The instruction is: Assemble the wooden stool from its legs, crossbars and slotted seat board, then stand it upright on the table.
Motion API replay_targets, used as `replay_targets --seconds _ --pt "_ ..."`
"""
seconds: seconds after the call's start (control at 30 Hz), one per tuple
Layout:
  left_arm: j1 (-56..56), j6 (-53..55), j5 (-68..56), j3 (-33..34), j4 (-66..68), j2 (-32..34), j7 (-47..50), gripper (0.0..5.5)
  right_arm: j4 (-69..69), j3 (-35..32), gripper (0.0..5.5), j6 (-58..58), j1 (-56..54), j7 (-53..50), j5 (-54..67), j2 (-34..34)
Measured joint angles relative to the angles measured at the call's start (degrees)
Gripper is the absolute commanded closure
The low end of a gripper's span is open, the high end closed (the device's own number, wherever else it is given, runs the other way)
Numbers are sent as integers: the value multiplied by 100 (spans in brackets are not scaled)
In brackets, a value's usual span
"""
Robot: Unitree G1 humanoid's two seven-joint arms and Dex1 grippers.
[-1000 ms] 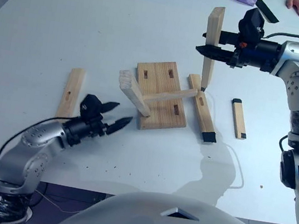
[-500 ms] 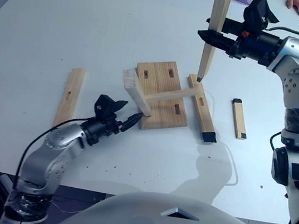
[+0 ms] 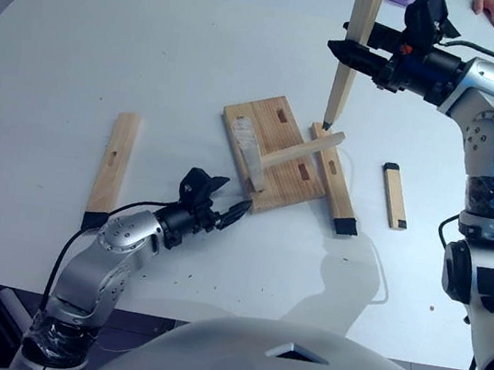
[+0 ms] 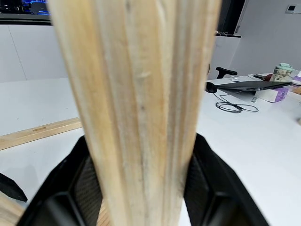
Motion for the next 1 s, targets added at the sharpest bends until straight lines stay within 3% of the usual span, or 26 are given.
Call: replay_targets --seconds 0.33,0.7,1.0 --pt "-777 -78 246 -529 658 -398 24 174 107 13 345 -81 20 -58 -129 156" --pt "-1491 -609 509 -451 1521 -532 -97 174 202 -17 345 -128 28 -117 -143 274" --pt "-1925 -1534 550 -512 2510 227 -1702 322 278 -19 345 -146 40 -134 -195 324"
